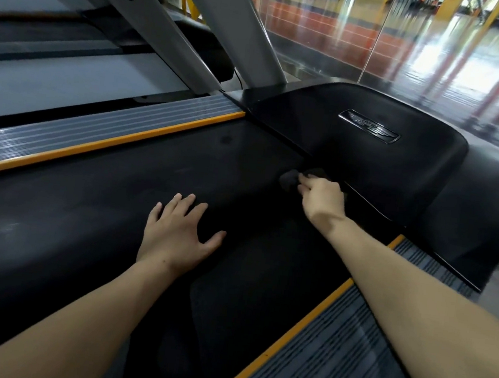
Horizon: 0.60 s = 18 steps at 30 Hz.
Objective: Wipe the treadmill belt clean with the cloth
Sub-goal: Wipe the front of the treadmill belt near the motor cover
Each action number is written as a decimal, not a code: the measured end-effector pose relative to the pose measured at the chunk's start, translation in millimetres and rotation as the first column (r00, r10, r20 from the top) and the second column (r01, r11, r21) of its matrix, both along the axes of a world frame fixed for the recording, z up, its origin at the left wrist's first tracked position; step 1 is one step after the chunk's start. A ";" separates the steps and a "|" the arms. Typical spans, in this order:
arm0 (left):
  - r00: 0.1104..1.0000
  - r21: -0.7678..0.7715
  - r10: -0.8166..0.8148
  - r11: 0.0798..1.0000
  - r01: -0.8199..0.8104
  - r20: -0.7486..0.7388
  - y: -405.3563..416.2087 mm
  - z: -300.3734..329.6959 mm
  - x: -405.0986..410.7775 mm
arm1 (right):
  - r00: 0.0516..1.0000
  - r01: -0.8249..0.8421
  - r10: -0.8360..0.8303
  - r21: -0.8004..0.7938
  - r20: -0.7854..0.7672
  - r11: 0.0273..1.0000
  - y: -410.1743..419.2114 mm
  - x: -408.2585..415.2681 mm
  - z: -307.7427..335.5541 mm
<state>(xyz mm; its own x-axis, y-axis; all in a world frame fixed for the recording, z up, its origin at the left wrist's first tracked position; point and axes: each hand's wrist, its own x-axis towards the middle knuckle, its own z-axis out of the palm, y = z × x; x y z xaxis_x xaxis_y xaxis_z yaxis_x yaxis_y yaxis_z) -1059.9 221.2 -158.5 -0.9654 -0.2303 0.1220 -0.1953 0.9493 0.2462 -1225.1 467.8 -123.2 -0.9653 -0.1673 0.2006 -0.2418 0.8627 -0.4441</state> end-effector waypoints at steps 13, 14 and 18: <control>1.000 -0.004 0.012 1.000 -0.012 0.000 2.5 -0.9 -1.4 | 0.998 0.056 -0.056 -0.001 0.015 0.998 31.8 -11.1 0.4; 1.000 -0.001 0.013 1.000 -0.013 0.003 3.2 -0.6 -1.4 | 0.997 0.063 -0.064 0.003 0.035 0.998 23.8 -1.7 1.3; 1.000 -0.014 0.018 1.000 -0.018 0.009 3.8 0.5 -0.2 | 0.977 -0.214 0.214 0.042 0.010 0.976 -32.0 65.8 -17.8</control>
